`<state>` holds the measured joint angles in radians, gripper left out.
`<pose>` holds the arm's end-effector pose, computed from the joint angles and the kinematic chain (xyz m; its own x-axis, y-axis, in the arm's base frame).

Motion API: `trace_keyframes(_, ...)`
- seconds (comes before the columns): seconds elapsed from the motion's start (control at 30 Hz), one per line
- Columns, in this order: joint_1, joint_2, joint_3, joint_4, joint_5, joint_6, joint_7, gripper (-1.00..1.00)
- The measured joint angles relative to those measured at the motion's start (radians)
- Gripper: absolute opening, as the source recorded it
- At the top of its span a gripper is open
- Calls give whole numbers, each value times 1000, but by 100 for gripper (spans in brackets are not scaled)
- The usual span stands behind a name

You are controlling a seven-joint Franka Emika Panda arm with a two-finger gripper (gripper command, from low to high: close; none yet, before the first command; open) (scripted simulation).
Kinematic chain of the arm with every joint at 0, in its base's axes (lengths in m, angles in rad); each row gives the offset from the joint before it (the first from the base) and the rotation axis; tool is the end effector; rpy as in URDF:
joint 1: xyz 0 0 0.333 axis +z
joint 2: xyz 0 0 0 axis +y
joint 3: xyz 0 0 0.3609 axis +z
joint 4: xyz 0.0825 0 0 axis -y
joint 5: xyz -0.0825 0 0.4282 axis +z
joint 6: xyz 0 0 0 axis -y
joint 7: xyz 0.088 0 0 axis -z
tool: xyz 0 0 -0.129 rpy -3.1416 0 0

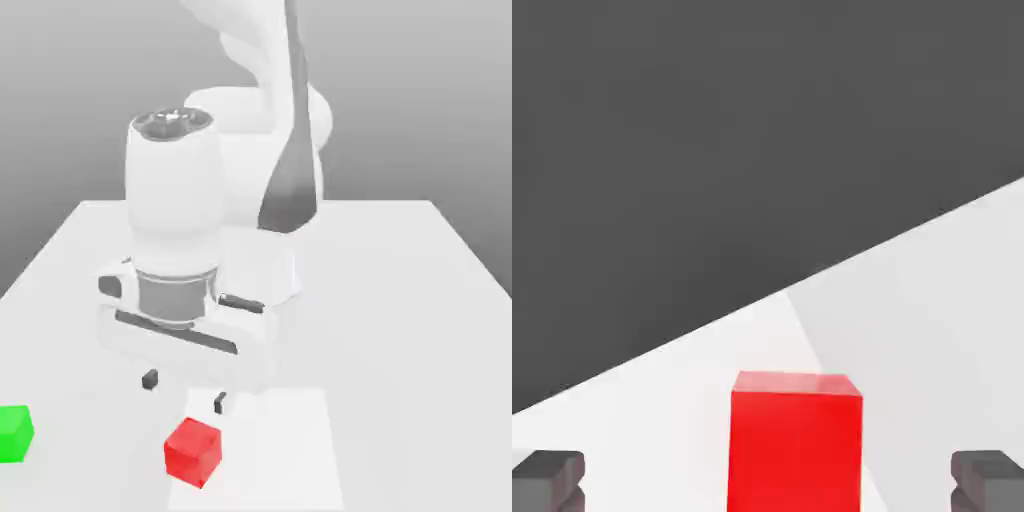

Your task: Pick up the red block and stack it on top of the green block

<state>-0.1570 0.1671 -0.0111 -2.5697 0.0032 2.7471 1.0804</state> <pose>0.4684 -0.0798 0.1860 0.3141 -0.9494 0.0054 -0.9493 -0.3141 -0.0088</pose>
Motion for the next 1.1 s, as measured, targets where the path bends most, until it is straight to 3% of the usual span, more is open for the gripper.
trace_keyframes(0.13, -3, 145, 3, 17, 7, 118, -1, 0)
trace_keyframes(0.17, -3, 167, 3, 20, 7, 137, -2, -100)
trace_keyframes(0.4, -4, 165, 4, 20, 5, 136, 0, -100)
trace_keyframes(0.57, -8, 8, 5, -4, 0, 2, 4, -100)
trace_keyframes(0.83, -202, 18, -183, 157, 66, -154, 20, -100)
trace_keyframes(0.97, -284, 139, -209, 221, 139, -102, -10, -100)
trace_keyframes(1.0, -296, 174, -199, 225, 155, -73, -21, 100)
trace_keyframes(1.1, -296, 174, -199, 225, 155, -73, -21, 100)
